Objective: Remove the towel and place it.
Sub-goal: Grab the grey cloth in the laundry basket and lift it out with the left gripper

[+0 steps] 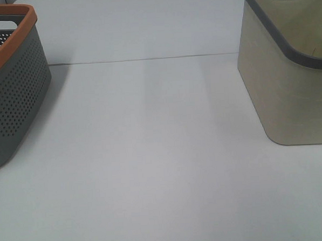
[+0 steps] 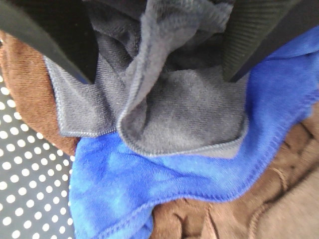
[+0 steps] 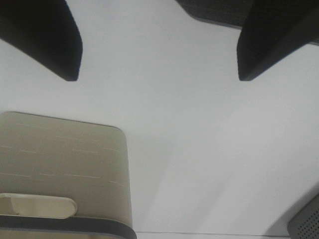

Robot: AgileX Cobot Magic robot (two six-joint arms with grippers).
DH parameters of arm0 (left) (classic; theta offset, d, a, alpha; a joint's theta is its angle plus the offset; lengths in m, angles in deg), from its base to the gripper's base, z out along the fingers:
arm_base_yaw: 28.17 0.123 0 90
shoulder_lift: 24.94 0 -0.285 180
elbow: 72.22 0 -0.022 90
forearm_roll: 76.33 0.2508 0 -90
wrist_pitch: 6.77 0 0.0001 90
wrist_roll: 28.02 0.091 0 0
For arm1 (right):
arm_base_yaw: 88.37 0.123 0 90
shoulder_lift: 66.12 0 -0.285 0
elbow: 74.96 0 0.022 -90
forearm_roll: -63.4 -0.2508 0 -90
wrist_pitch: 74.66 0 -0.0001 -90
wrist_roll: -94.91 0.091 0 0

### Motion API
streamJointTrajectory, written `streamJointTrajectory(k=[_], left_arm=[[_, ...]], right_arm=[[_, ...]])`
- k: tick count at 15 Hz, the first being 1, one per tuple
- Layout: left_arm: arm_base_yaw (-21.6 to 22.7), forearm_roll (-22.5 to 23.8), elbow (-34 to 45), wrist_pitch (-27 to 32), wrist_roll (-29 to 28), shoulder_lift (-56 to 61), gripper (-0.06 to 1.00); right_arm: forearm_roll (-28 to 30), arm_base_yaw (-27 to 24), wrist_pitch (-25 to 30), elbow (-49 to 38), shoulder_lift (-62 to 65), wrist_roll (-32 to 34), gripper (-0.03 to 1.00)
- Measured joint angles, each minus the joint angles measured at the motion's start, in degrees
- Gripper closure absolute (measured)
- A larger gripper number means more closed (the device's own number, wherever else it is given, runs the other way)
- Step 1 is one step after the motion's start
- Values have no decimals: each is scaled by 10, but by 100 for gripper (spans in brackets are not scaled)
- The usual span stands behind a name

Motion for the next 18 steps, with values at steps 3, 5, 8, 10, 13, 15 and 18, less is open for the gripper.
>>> streamJointTrajectory(k=[3,5,8,10,13,15,18], left_arm=[[-5,-1,0,-7,8,-7,29],[-5,-2,0,-14,9,-7,34],[-5,-2,0,-18,2,-7,72],[-5,-2,0,-19,2,-7,93],[-8,-2,-6,-19,1,-6,94],[-10,-2,-14,-15,2,11,94],[-10,-3,-16,-6,21,78,94]], right_arm=[[0,0,0,0,0,8,14],[0,0,0,0,0,11,14],[0,0,0,0,0,13,14],[0,0,0,0,0,13,14],[0,0,0,0,0,13,14],[0,0,0,0,0,13,14],[0,0,0,0,0,13,14]])
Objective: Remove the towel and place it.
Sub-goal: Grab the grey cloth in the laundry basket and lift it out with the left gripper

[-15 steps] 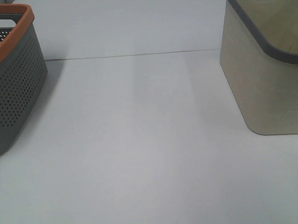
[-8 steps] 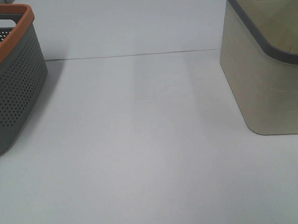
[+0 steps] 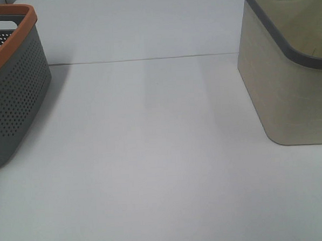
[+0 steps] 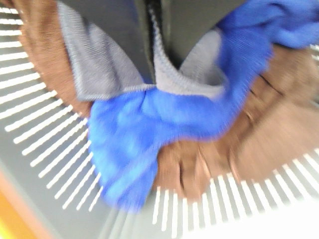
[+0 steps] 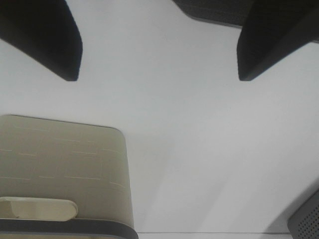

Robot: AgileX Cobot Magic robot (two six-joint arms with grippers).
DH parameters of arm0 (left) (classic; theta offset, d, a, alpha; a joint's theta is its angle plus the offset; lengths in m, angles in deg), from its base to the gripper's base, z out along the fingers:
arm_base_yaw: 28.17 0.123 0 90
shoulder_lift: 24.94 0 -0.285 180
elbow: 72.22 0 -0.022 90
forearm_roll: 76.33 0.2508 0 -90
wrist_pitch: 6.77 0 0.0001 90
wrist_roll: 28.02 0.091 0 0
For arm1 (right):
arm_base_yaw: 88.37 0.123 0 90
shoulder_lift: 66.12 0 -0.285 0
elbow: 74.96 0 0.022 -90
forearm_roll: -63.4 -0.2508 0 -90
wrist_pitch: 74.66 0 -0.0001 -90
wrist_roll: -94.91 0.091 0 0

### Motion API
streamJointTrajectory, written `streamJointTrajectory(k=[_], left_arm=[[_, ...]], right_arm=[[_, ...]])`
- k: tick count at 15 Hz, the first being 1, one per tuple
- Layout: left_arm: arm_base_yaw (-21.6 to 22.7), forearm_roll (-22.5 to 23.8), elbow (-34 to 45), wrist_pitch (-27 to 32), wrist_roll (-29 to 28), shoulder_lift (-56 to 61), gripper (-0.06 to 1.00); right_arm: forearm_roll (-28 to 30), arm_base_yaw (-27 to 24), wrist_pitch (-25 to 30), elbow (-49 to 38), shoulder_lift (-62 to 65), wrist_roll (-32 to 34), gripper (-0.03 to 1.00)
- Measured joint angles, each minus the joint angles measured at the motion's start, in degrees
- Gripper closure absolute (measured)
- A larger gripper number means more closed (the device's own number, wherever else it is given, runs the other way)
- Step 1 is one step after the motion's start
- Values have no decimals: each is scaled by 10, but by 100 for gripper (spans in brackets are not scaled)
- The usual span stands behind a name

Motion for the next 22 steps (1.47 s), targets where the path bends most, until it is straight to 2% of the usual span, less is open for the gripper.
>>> streamJointTrajectory(k=[5,7,9,11,12,15,16,19,22], left_arm=[[-20,-5,0,6,45,154,94],[-48,-9,0,-23,83,235,94],[-70,-19,0,-87,116,287,94],[-91,-53,0,-163,139,320,94],[-104,-87,-1,-201,158,330,94],[-133,-154,-26,-246,207,328,94],[-160,-191,-58,-252,228,319,94],[-198,-225,-70,-230,229,305,94],[-248,-226,-71,-97,229,266,94]], right_arm=[[0,0,0,0,0,0,14],[0,0,0,0,0,0,14],[0,0,0,0,-1,0,14],[0,0,-1,0,-10,0,14],[0,0,-1,0,-17,0,14],[0,0,-3,0,-28,0,14],[0,0,-3,0,-28,0,14],[-1,0,-3,0,-28,0,14],[-6,0,-3,0,-28,0,14]])
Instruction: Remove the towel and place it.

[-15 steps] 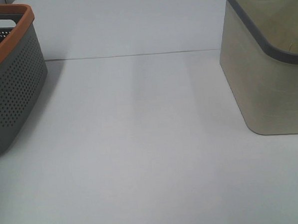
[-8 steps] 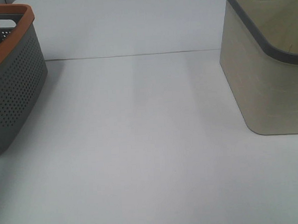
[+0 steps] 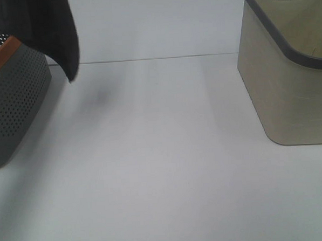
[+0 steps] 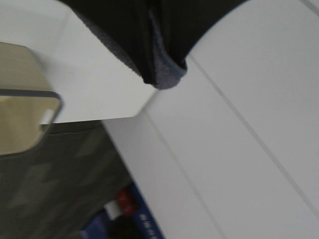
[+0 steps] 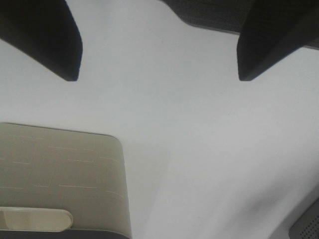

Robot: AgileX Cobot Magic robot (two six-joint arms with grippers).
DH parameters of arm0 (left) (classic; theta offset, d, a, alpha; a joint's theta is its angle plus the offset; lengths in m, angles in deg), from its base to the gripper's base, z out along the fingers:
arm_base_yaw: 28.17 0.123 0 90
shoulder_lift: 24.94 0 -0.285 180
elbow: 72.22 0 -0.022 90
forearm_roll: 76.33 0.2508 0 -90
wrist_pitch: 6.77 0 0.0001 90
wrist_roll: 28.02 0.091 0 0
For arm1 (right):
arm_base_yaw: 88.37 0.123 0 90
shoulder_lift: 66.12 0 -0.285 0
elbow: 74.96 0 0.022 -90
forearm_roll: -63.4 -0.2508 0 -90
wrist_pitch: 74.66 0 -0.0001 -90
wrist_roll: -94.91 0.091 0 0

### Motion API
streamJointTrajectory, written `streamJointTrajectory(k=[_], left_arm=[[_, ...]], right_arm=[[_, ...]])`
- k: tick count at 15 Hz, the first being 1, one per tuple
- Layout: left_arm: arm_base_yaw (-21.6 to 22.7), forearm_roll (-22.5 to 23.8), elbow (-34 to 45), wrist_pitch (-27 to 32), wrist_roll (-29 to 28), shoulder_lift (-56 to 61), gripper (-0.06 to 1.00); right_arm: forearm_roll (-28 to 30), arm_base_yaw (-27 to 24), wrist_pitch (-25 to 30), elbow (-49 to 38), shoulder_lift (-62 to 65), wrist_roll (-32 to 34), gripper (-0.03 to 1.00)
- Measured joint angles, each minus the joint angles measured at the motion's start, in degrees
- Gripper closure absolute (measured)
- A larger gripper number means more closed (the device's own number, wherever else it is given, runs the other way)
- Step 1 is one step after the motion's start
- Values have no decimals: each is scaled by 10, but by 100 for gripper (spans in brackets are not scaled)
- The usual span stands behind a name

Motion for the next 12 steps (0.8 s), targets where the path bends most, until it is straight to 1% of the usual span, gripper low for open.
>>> streamJointTrajectory(k=[2,3,4,6,7,9,11,12], left_arm=[[-19,2,0,108,-2,-30,94],[-23,3,0,151,-6,-42,94],[-25,4,0,184,-6,-55,94],[-26,10,0,214,-10,-71,94],[-31,42,1,219,-51,-83,94],[-51,111,5,220,-102,-85,94],[-81,178,7,222,-142,-85,94],[-89,194,8,222,-154,-85,94]], right_arm=[[-15,0,-1,0,0,-7,14],[-21,0,-1,0,0,-17,14],[-30,0,-1,0,0,-26,14],[-40,0,-1,0,0,-36,14],[-52,0,-3,0,0,-49,14],[-72,0,-22,4,0,-58,14],[-101,0,-75,5,-2,-78,14],[-108,0,-91,5,-6,-82,14]])
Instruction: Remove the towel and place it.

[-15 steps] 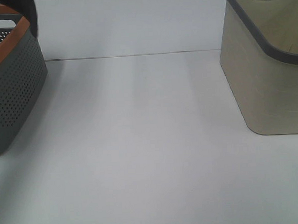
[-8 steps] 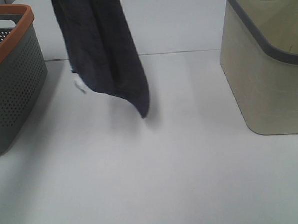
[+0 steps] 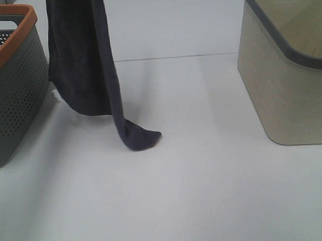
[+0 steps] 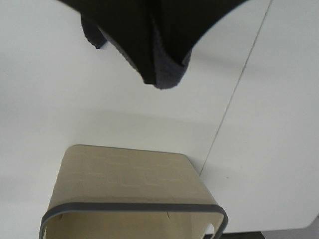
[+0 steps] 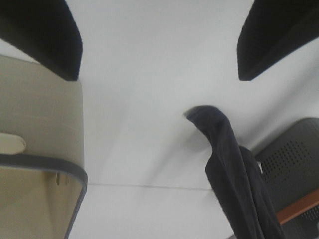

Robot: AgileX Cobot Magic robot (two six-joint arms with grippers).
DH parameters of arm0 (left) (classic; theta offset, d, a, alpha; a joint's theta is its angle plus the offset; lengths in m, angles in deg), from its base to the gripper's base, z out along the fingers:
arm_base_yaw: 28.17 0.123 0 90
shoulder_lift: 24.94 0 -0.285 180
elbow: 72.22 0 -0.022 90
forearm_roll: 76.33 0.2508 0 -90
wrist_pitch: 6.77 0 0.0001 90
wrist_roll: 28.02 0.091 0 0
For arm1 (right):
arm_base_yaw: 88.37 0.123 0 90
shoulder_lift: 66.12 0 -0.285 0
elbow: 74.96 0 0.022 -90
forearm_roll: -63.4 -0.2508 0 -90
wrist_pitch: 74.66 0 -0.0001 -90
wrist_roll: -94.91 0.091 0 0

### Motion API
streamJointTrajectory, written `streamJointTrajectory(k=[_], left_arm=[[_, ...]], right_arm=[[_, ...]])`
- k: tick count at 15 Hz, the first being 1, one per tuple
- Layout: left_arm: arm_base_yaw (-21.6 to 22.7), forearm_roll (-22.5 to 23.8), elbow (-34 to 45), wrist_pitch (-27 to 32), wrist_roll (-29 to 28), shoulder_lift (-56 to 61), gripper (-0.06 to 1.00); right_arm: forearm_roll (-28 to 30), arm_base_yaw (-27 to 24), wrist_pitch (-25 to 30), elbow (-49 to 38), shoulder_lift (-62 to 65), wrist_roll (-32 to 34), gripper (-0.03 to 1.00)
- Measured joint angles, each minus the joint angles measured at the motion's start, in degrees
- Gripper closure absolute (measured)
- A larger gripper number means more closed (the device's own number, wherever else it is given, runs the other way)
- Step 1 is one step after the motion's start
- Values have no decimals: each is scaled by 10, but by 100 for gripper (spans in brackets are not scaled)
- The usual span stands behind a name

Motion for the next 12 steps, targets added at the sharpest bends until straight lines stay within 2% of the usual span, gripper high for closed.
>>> streamJointTrajectory(k=[2,4,6,9,11,12], left_arm=[[-22,50,1,1,-34,0,94],[-29,80,1,1,-56,0,94],[-29,89,1,1,-73,0,94],[-29,104,1,1,-87,0,94],[-29,107,1,1,-144,0,94],[-29,108,1,1,-187,0,94]], right_arm=[[-18,0,-46,0,-30,-29,14],[-44,0,-75,1,-91,-78,14],[-109,0,-106,1,-164,-148,16],[-242,0,-136,1,-286,-330,18],[-346,0,-138,1,-352,-466,19],[-437,0,-150,1,-412,-611,19]])
